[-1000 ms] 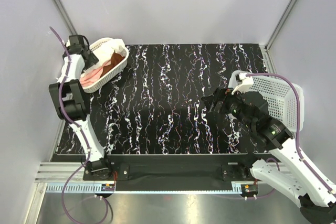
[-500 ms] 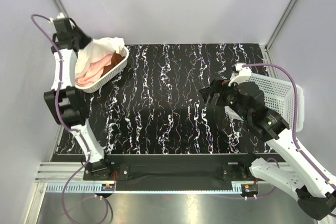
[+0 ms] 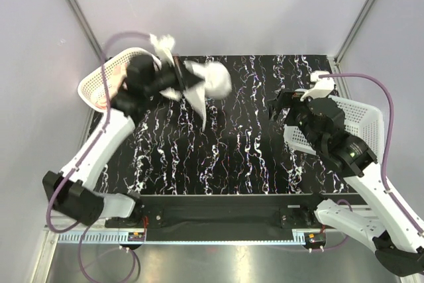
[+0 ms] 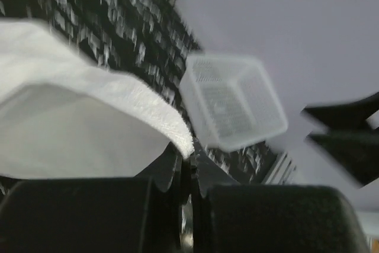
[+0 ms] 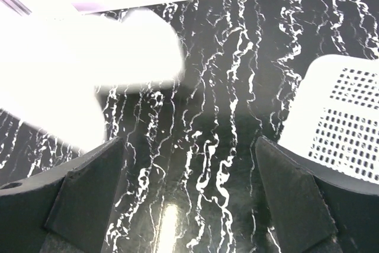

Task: Fold and stack the towels
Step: Move the towel to the center of the board

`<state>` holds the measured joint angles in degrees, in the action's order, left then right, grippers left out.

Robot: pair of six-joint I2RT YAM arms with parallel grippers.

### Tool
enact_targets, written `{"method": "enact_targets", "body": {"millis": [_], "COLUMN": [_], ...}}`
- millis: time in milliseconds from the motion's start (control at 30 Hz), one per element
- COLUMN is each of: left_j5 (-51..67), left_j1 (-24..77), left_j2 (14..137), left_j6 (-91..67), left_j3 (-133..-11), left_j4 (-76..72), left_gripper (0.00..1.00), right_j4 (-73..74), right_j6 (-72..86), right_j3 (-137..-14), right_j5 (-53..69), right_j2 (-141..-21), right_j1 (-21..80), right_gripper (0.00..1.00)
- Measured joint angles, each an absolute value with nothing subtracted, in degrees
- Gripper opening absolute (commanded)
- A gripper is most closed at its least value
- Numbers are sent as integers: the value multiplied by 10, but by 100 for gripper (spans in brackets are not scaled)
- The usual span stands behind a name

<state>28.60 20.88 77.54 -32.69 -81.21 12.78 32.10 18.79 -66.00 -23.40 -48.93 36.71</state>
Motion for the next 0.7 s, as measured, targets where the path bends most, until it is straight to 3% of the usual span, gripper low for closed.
{"method": "enact_targets", "body": {"millis": [133, 233, 267, 400, 567, 600, 700], "left_j5": [223, 185, 180, 129, 46, 28, -1], "left_j1": [262, 287, 293, 295, 249, 237, 206], "left_j2": [718, 716, 711, 657, 627, 639, 719], "left_j6": [-330, -352, -358, -376, -389, -388, -383], "left_j3": [-563, -425, -401, -378, -446, -468, -550], "left_j4": [121, 145, 150, 191, 190, 184, 155], "left_gripper": [9, 36, 49, 67, 70, 70, 68], "right_j4": [336, 336, 334, 289, 263, 262, 253], "right_j6": [189, 195, 197, 199, 175, 166, 149], "right_j3": [-656, -640, -635, -632, -747, -780, -867], "right_j5": [-238, -239, -239, -231, -187, -169, -104], "right_j2": [-480, -485, -493, -583, -835, -884, -999], "right_j1": [367, 367, 367, 367, 352, 342, 302], "right_gripper": [100, 99, 98, 92, 79, 71, 65]}}
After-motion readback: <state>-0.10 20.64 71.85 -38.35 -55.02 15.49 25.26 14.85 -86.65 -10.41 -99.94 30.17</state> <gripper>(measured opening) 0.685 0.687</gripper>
